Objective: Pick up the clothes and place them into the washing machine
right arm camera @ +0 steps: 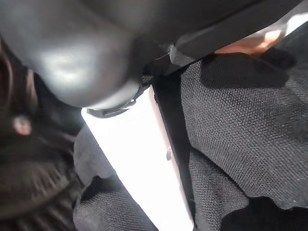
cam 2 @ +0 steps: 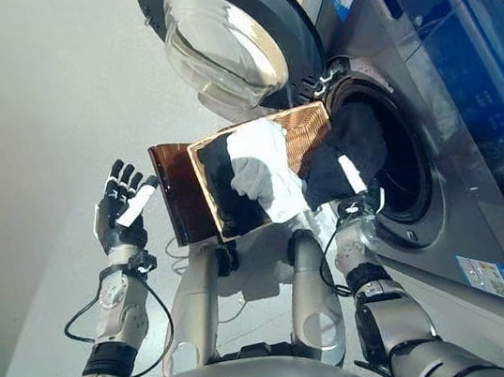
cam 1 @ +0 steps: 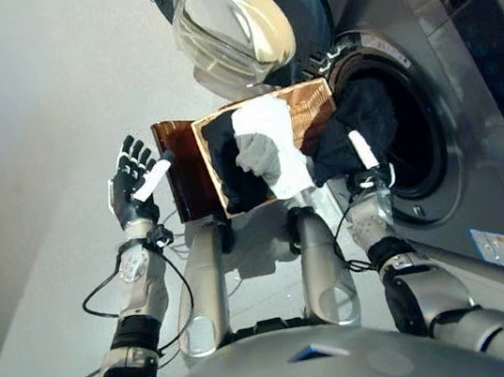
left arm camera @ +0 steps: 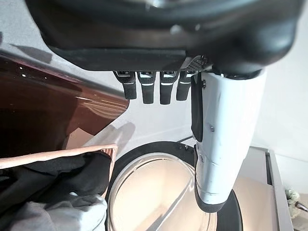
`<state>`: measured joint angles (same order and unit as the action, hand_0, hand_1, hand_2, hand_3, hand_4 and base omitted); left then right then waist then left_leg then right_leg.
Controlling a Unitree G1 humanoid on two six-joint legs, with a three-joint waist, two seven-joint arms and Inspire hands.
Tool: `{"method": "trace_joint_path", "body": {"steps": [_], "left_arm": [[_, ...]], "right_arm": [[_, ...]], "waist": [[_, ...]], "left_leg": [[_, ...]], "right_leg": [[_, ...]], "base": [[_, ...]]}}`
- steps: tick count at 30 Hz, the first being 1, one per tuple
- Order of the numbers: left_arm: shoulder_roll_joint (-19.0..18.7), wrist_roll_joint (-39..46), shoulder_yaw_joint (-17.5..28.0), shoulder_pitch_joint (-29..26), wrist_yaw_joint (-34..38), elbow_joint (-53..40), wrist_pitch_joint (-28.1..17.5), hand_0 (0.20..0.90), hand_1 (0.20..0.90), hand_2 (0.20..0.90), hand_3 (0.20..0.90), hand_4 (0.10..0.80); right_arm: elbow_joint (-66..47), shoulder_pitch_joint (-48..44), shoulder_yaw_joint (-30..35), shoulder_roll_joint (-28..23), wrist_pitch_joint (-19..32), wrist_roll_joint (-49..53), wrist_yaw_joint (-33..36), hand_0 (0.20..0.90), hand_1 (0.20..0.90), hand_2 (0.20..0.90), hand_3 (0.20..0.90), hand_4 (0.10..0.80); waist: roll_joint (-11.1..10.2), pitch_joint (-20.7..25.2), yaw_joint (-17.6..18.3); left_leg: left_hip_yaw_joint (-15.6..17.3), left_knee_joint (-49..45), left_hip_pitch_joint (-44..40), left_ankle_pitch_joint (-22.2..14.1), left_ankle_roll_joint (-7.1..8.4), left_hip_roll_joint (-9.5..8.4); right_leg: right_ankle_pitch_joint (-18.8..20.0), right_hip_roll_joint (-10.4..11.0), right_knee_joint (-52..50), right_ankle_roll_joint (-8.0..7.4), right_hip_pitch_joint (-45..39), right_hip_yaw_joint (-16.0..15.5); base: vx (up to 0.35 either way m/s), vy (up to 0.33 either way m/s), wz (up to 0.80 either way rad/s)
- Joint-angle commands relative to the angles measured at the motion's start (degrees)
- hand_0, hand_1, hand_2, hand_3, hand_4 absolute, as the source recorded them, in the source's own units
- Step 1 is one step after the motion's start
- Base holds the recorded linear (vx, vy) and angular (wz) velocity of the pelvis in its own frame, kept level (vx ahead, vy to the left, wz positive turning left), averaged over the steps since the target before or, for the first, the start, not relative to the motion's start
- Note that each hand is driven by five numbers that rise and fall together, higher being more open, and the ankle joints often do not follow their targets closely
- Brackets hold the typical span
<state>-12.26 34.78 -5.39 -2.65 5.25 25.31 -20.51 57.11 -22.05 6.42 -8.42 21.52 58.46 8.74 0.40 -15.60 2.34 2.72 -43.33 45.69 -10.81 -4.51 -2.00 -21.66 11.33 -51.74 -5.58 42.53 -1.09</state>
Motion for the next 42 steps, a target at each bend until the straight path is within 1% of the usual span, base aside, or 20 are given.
{"method": "trace_joint_path", "body": {"steps": [1, 6, 9, 10, 11, 12, 13, 19, 20, 24, 25, 28, 30, 33, 34, 39, 42], "left_arm": [[-2.4, 0.7, -2.0, -1.4, -0.3, -5.7, -6.1, 0.9, 0.9, 0.9, 0.9, 0.8], [-3.3, 1.7, -4.7, -0.9, -1.8, -5.8, -5.4, 0.9, 0.9, 0.9, 0.9, 0.8], [-4.5, 2.6, -4.4, -0.5, -2.4, -6.9, -5.4, 0.9, 0.9, 0.9, 0.9, 0.8], [-4.5, 2.6, -4.4, -0.6, -2.4, -7.0, -5.4, 0.9, 0.9, 0.9, 0.9, 0.8], [-4.8, 3.1, -4.4, -0.4, -2.7, -7.8, -5.6, 0.9, 0.9, 0.9, 0.9, 0.8], [-4.8, 3.1, -4.4, -0.4, -2.8, -7.8, -5.5, 0.9, 0.9, 0.9, 0.9, 0.8], [-5.0, 3.7, -4.2, 0.1, -3.1, -8.7, -5.6, 0.9, 0.9, 0.9, 0.9, 0.8], [-5.8, 5.8, -4.9, 1.0, -4.7, -11.8, -5.9, 0.9, 0.9, 0.9, 0.9, 0.8], [-6.0, 6.5, -5.4, 1.0, -5.0, -12.8, -5.9, 0.9, 0.9, 0.9, 0.9, 0.8], [-6.0, 7.3, -5.9, 0.6, -5.3, -14.6, -6.0, 0.9, 0.9, 0.9, 0.9, 0.8], [-6.1, 7.6, -6.2, 0.5, -5.1, -15.8, -6.0, 0.9, 0.9, 0.9, 0.9, 0.8], [-6.3, 7.9, -6.6, 0.6, -5.0, -16.8, -5.9, 0.9, 0.9, 0.9, 0.9, 0.8], [-6.8, 8.1, -6.3, 0.8, -4.8, -17.9, -5.5, 0.9, 0.9, 0.9, 0.9, 0.8], [-7.0, 8.3, -6.3, 1.0, -4.5, -18.5, -5.3, 0.9, 0.9, 0.9, 0.9, 0.8], [-7.2, 8.8, -6.0, 1.1, -4.3, -19.0, -5.2, 0.9, 0.9, 0.9, 0.9, 0.8], [-7.6, 9.7, -5.3, 1.9, -4.2, -19.4, -5.5, 0.9, 0.9, 0.9, 0.9, 0.8], [-7.6, 10.2, -4.9, 2.1, -4.4, -20.0, -5.8, 0.9, 0.9, 0.9, 0.9, 0.8]], "right_arm": [[0.5, -4.5, 2.6, -4.8, 7.5, 4.0, -0.7, 0.2, 0.2, 0.2, 0.2, 0.3], [7.2, -9.5, 7.9, -9.0, 8.0, 10.2, 0.4, 0.2, 0.2, 0.2, 0.2, 0.3], [9.6, -12.0, 8.4, -12.1, 7.4, 11.0, 0.8, 0.2, 0.2, 0.2, 0.2, 0.3], [9.8, -12.2, 8.4, -12.3, 7.3, 11.0, 0.7, 0.2, 0.2, 0.2, 0.2, 0.3], [11.0, -13.2, 8.6, -14.4, 6.9, 10.5, 1.0, 0.2, 0.2, 0.2, 0.2, 0.3], [11.2, -13.4, 8.6, -14.6, 6.8, 10.6, 1.0, 0.2, 0.2, 0.2, 0.2, 0.3], [11.7, -14.3, 9.3, -16.1, 6.6, 10.8, 1.2, 0.2, 0.2, 0.2, 0.2, 0.3], [14.5, -18.3, 10.7, -21.5, 6.8, 12.3, 2.4, 0.2, 0.2, 0.2, 0.2, 0.3], [15.0, -20.1, 10.7, -22.7, 6.8, 13.0, 2.6, 0.2, 0.2, 0.2, 0.2, 0.3], [16.0, -22.7, 11.5, -23.6, 7.5, 16.0, 2.6, 0.2, 0.2, 0.2, 0.2, 0.3], [16.0, -24.2, 13.2, -23.8, 9.0, 18.7, 3.1, 0.2, 0.2, 0.2, 0.2, 0.3], [16.9, -25.2, 14.8, -24.7, 10.0, 20.7, 3.9, 0.2, 0.2, 0.2, 0.2, 0.3], [18.2, -26.2, 17.5, -26.3, 11.4, 23.7, 5.8, 0.2, 0.2, 0.2, 0.2, 0.3], [18.6, -26.9, 18.4, -27.1, 11.7, 24.8, 6.7, 0.2, 0.2, 0.2, 0.2, 0.3], [18.8, -27.3, 19.2, -28.5, 12.0, 25.3, 7.4, 0.2, 0.2, 0.2, 0.2, 0.3], [17.7, -28.6, 17.7, -30.4, 11.3, 23.8, 7.8, 0.2, 0.2, 0.2, 0.2, 0.3], [17.3, -29.6, 17.0, -31.1, 11.4, 23.6, 7.4, 0.2, 0.2, 0.2, 0.2, 0.3]], "waist": [[1.6, 3.9, -0.5], [2.7, 5.0, -1.6], [3.1, 5.1, -2.3], [3.1, 5.1, -2.4], [3.2, 5.1, -2.6], [3.3, 5.1, -2.7], [3.5, 5.2, -2.9], [4.3, 5.8, -3.7], [4.5, 5.8, -3.9], [4.9, 6.3, -4.3], [5.2, 6.5, -4.3], [5.5, 6.8, -4.6], [5.9, 7.4, -4.7], [6.1, 7.8, -5.0], [6.3, 8.1, -5.1], [6.6, 8.6, -5.5], [6.5, 8.6, -5.5]], "left_leg": [[-1.8, -6.2, -1.1, -10.0, 1.67, -1.3], [-2.3, -5.6, 0.5, -9.5, 1.5, -2.05], [-2.1, -6.7, 1.7, -9.7, 1.44, -2.28], [-2.1, -6.8, 1.9, -9.7, 1.43, -2.28], [-2.0, -8.0, 2.7, -10.1, 1.39, -2.34], [-2.0, -8.1, 2.8, -10.2, 1.39, -2.33], [-1.8, -8.5, 3.2, -10.4, 1.39, -2.36], [-0.8, -8.9, 5.6, -10.2, 1.21, -2.84], [-0.4, -9.3, 6.6, -10.2, 1.09, -2.86], [-0.1, -10.1, 7.9, -10.4, 0.9, -3.18], [0.0, -10.4, 8.6, -10.4, 0.84, -3.37], [0.0, -10.6, 9.3, -10.4, 0.76, -3.62], [0.0, -10.8, 10.3, -10.3, 0.71, -3.87], [0.1, -10.9, 10.9, -10.2, 0.65, -4.02], [0.1, -11.0, 11.5, -10.2, 0.56, -4.2], [0.7, -10.6, 12.2, -9.8, 0.34, -4.45], [1.2, -10.4, 12.3, -9.7, 0.3, -4.29]], "right_leg": [[7.5, -0.2, 3.6, 3.2, 2.7, 0.6], [7.5, 0.2, 3.6, 3.12, 4.2, 0.3], [7.1, 0.3, 2.0, 3.28, 5.9, 0.9], [7.0, 0.3, 1.9, 3.27, 6.1, 0.9], [6.6, 0.3, 0.7, 3.47, 7.0, 1.4], [6.5, 0.3, 0.6, 3.47, 7.1, 1.5], [6.1, 0.5, -0.1, 3.63, 7.7, 1.6], [6.3, 0.7, -0.8, 3.59, 10.6, 2.7], [6.3, 0.6, -1.5, 3.62, 11.9, 3.1], [6.0, 0.7, -2.6, 3.71, 13.6, 3.8], [6.0, 0.8, -3.1, 3.72, 14.2, 4.1], [5.9, 1.0, -3.6, 3.71, 15.1, 4.3], [5.8, 1.1, -3.9, 3.72, 16.0, 4.8], [5.7, 1.2, -4.3, 3.7, 16.8, 5.0], [5.8, 1.4, -4.5, 3.66, 17.6, 5.3], [6.3, 1.6, -4.7, 3.56, 18.9, 6.1], [6.6, 1.5, -4.5, 3.46, 19.0, 6.3]], "base": [[-0.05, -0.007, 0.1], [-0.011, -0.02, 0.19], [-0.007, -0.004, 0.01], [0.0, 0.0, 0.0], [-0.006, -0.008, 0.06], [-0.01, -0.017, 0.09], [-0.008, -0.019, 0.08], [-0.02, -0.006, -0.01], [-0.048, 0.001, 0.01], [-0.022, 0.001, -0.03], [0.0, 0.0, 0.0], [-0.012, 0.013, 0.07], [-0.016, 0.006, 0.06], [-0.012, 0.01, 0.07], [-0.015, 0.008, 0.1], [-0.02, 0.014, 0.05], [-0.011, 0.027, -0.06]]}}
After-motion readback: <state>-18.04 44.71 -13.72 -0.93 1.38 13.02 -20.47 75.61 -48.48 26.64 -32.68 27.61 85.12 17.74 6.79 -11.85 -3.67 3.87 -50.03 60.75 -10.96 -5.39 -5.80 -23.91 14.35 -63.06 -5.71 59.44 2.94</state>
